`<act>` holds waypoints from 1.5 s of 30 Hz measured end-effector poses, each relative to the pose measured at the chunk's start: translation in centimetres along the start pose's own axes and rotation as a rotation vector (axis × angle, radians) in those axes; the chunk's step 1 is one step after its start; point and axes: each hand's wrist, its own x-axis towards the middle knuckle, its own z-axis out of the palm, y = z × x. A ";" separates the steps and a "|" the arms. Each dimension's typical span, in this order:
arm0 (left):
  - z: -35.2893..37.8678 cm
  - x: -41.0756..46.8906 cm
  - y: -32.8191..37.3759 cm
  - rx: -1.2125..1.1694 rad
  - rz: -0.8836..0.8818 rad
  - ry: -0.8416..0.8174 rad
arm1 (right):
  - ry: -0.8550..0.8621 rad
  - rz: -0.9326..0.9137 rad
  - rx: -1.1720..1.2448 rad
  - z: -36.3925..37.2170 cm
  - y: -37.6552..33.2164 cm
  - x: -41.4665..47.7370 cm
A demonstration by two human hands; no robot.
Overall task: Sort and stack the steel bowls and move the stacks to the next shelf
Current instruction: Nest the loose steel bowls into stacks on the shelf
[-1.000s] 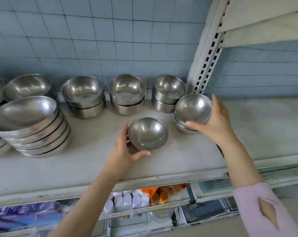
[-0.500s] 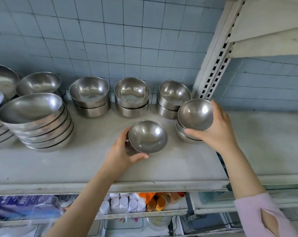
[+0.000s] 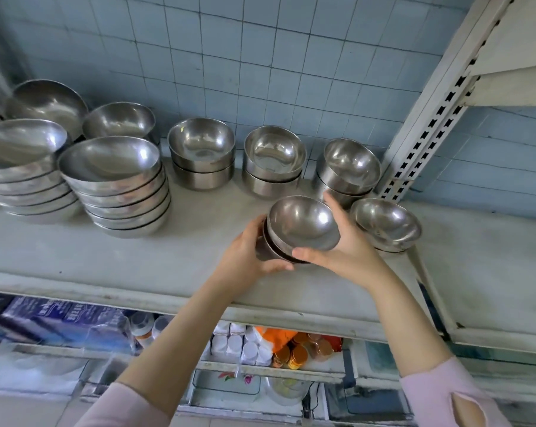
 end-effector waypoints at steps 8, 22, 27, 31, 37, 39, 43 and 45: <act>0.0 0.2 -0.1 -0.032 0.009 -0.019 | -0.066 -0.006 -0.120 -0.3 0.1 1.0; 0.2 0.4 -0.4 -0.060 0.017 0.021 | 0.238 0.129 -0.290 -9.1 3.5 -0.5; 0.1 0.5 -0.7 -0.052 0.025 0.022 | 0.265 0.183 -0.234 -8.8 5.1 -0.3; 0.0 0.6 -0.8 -0.046 0.018 0.025 | 0.364 0.179 -0.163 -8.4 5.4 -0.5; -0.1 0.5 -0.7 -0.049 -0.005 0.016 | 0.459 0.061 -0.024 -7.2 2.4 -1.1; -0.1 0.6 -0.6 -0.082 -0.003 0.017 | 0.365 0.028 0.044 -5.5 0.4 -0.8; -0.1 0.6 -0.8 -0.113 0.010 0.018 | 0.214 -0.020 0.060 -1.2 -2.2 0.4; -0.1 0.5 -0.8 -0.114 0.015 0.019 | 0.206 -0.019 0.004 0.2 -2.6 0.8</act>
